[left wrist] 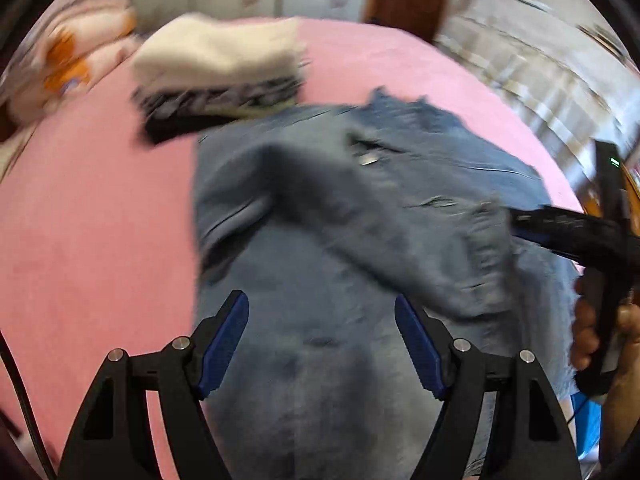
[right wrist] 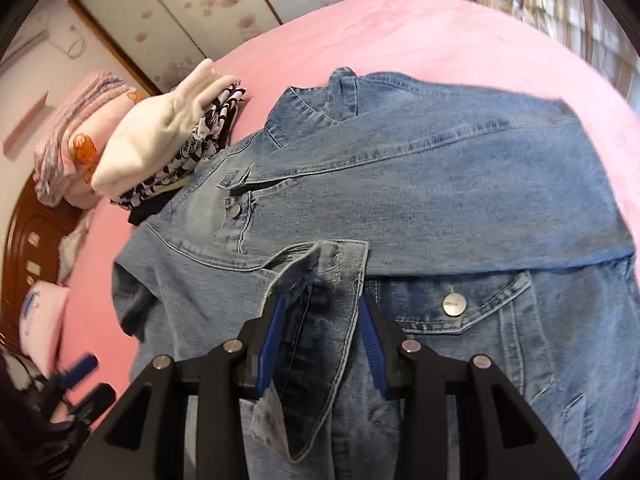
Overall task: Fold large clothes
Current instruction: 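Fold the held sleeve across the jacket body toward the right tool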
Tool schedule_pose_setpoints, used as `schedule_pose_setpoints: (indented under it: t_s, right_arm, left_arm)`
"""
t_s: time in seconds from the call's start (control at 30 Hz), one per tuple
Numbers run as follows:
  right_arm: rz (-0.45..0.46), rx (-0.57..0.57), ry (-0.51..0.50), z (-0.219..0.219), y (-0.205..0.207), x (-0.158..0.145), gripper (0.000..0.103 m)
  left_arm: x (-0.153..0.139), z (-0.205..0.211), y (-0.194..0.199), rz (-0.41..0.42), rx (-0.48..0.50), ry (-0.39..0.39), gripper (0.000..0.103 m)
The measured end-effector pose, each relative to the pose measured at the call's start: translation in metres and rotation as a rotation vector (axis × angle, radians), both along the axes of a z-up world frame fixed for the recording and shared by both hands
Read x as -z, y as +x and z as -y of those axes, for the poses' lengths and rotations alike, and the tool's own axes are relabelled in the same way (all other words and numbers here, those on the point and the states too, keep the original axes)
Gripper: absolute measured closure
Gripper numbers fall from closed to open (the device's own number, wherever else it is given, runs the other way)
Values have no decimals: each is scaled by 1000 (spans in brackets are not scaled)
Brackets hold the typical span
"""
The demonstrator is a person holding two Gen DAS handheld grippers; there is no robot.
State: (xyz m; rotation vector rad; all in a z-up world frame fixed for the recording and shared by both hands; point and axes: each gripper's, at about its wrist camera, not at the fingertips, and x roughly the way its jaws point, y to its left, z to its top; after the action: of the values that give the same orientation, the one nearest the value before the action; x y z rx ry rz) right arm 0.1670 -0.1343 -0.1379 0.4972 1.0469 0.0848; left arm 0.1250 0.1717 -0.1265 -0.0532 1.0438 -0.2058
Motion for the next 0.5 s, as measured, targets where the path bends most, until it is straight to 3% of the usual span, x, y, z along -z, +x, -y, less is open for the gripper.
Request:
schedule_pose_setpoints:
  t_s: [0.2, 0.37, 0.5]
  right_arm:
    - [-12, 70, 137, 27, -13, 5, 53]
    - [7, 77, 188, 40, -27, 3, 53]
    - [-25, 10, 200, 34, -28, 11, 53]
  left_arm:
    - [22, -31, -4, -72, -90, -13, 29]
    - [25, -22, 0, -78, -75, -17, 29]
    - [23, -6, 2, -67, -41, -19, 29]
